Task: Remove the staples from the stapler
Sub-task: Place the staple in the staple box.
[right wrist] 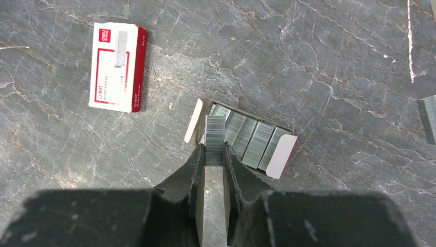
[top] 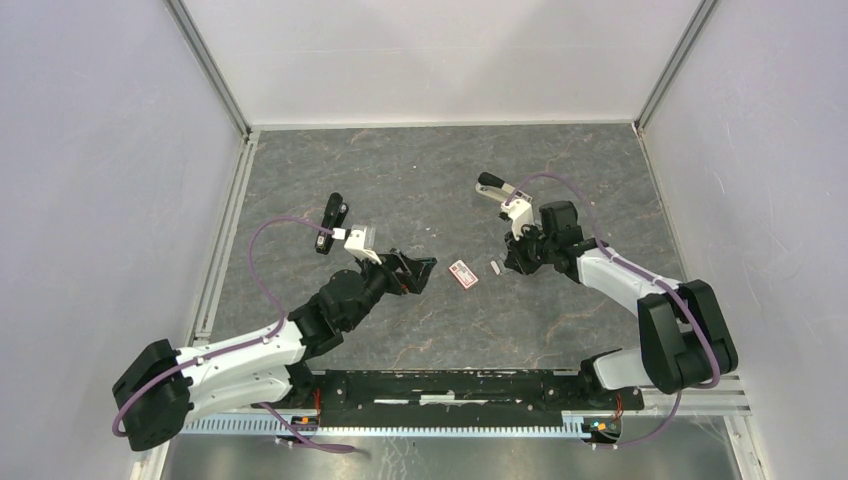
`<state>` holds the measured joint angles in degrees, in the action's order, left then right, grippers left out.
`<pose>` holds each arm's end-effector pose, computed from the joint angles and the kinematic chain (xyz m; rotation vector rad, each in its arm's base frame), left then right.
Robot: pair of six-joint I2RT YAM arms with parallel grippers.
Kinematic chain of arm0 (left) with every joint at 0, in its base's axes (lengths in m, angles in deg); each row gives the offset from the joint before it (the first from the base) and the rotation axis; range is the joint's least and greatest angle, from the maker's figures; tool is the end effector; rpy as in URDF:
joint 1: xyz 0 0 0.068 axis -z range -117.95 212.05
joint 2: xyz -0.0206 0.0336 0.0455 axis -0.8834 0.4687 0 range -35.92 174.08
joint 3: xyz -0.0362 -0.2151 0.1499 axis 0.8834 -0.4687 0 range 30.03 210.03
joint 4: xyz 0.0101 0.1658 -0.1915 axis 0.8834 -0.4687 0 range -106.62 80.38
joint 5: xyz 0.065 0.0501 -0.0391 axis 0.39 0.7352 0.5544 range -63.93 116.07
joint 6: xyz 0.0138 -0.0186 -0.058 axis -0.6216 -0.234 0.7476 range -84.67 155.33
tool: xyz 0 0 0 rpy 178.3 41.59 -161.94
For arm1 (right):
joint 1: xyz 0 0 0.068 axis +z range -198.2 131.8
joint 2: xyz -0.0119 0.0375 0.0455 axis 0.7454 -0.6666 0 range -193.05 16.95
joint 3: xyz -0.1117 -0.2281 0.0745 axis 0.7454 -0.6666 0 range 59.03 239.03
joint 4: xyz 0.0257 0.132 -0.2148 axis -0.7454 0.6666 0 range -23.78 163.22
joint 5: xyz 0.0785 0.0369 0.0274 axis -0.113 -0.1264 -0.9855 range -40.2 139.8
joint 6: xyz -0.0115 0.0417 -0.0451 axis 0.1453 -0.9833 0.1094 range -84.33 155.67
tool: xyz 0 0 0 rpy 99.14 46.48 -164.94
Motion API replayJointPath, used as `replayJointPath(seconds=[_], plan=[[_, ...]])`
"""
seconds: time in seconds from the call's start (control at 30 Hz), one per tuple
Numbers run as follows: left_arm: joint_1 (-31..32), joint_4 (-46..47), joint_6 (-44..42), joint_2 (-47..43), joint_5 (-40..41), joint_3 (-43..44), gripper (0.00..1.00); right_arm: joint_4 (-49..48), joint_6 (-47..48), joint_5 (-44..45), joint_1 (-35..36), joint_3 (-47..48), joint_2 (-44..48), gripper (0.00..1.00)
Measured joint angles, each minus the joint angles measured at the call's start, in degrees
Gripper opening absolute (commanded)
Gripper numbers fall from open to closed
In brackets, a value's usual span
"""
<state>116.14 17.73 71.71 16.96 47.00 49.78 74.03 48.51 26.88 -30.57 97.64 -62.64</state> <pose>0.1395 -0.1637 0.2264 -0.0190 1.7432 -0.8799 0.2511 0.0992 0.1665 -0.8042 2.2595 0.5219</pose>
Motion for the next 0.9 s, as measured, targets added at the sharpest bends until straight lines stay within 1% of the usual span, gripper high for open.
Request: replayJointPath(seconds=[0.9], plan=[[0.00, 1.55, 0.04, -0.55, 0.11, -2.36, 0.98, 0.02, -0.02, 1.01, 0.26, -0.66, -2.99, 0.13]])
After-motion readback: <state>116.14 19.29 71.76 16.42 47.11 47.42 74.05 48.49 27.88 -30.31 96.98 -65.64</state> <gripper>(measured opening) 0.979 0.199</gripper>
